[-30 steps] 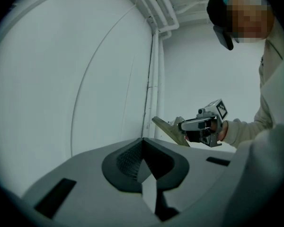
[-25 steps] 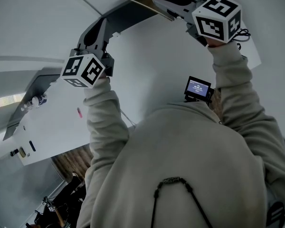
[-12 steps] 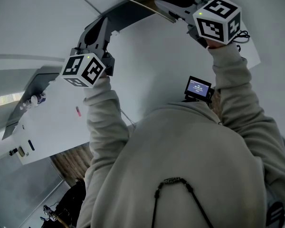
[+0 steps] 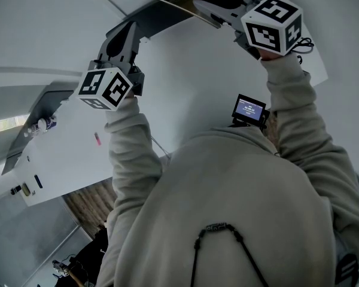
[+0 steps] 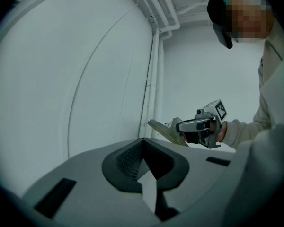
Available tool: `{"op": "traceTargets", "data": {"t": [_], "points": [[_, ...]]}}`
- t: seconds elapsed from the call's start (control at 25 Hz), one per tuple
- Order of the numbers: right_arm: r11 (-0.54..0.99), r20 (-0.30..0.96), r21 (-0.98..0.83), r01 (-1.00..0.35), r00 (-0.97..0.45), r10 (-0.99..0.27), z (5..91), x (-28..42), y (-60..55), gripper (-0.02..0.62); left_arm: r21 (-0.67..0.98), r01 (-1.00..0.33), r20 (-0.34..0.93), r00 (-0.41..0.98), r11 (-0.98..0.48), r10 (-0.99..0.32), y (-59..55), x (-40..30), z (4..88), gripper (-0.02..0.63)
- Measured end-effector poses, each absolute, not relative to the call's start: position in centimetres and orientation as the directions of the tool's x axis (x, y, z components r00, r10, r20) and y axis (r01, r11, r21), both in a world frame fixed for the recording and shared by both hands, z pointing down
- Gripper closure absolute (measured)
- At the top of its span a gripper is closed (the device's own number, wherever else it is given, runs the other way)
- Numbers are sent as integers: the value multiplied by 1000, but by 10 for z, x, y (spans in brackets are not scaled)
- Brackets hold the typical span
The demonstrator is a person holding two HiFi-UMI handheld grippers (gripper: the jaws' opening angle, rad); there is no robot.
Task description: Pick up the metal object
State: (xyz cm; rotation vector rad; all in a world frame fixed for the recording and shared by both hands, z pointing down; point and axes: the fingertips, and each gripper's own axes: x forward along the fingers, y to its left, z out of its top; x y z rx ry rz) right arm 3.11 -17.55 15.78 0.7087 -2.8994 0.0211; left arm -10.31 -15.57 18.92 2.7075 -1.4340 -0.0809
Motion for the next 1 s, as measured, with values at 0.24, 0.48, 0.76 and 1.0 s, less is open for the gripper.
{"op": "traceTargets", "data": {"t": [0.24, 0.48, 0.76, 1.0], "points": [[891, 159, 21, -454, -878, -452, 158, 30, -175, 508, 95, -826, -5, 558, -556, -830, -156, -103, 191, 601], [891, 165, 23, -453, -878, -450, 161, 30, -176, 509, 97, -825, -6, 559, -557, -829, -156, -103, 192, 601], [891, 166, 24, -454, -877, -451, 161, 30, -176, 511, 95, -823, -7, 562, -560, -827, -156, -102, 192, 601], [889, 164, 28, -457, -875, -455, 161, 30, -177, 515, 94, -822, -4, 564, -562, -826, -156, -101, 193, 601]]}}
